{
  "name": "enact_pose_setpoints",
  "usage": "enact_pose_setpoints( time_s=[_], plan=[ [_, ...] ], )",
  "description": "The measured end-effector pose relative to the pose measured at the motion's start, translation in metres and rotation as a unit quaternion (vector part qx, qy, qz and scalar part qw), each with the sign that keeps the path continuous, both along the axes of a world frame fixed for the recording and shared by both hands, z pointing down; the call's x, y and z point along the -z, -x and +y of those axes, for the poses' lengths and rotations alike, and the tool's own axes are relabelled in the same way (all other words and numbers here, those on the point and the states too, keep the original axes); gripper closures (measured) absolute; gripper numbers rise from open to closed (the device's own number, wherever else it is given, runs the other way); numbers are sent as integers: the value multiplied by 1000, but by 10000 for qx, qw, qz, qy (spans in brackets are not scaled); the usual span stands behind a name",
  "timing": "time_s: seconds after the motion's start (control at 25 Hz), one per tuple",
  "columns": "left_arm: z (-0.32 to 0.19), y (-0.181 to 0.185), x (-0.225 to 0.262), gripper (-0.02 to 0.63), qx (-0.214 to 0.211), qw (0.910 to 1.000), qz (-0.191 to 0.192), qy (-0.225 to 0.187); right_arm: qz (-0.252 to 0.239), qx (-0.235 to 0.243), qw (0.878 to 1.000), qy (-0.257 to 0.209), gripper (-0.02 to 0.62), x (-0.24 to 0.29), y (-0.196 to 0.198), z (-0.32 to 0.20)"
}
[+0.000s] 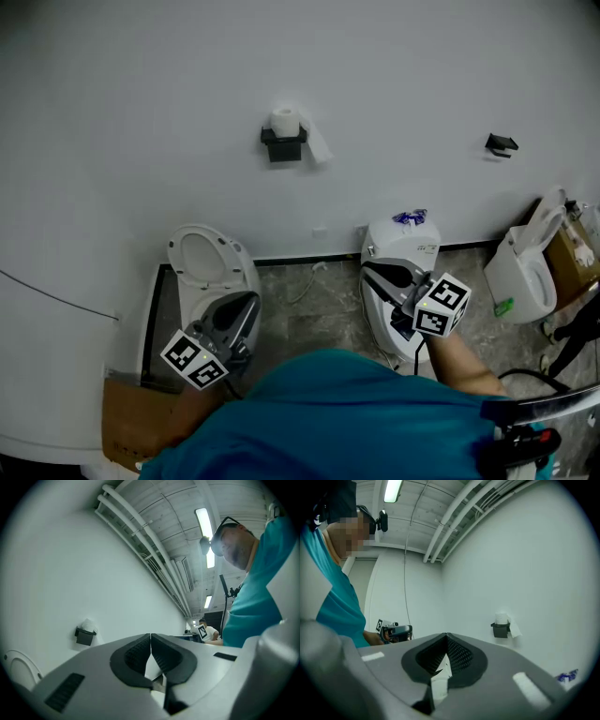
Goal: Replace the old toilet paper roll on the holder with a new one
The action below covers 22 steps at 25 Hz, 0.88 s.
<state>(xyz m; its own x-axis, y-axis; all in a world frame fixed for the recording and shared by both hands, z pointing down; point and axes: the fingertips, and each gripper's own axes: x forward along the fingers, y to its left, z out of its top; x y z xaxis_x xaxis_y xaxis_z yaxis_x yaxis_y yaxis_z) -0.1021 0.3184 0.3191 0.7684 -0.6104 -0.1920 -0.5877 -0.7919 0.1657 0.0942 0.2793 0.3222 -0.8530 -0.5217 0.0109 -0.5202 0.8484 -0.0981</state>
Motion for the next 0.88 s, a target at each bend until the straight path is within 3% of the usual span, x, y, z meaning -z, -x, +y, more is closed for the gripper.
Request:
enact_pose_setpoints(
  time_s=[0.64,0.88],
  plan=[
    [-21,-83,-10,597,194,9997,-35,156,-123,306,9994,145,591,-14,-74,-29],
    [-36,-85,-11,597,216,9996,-66,168,-276,341,9987,273,591,-24,-79,-44]
  ],
)
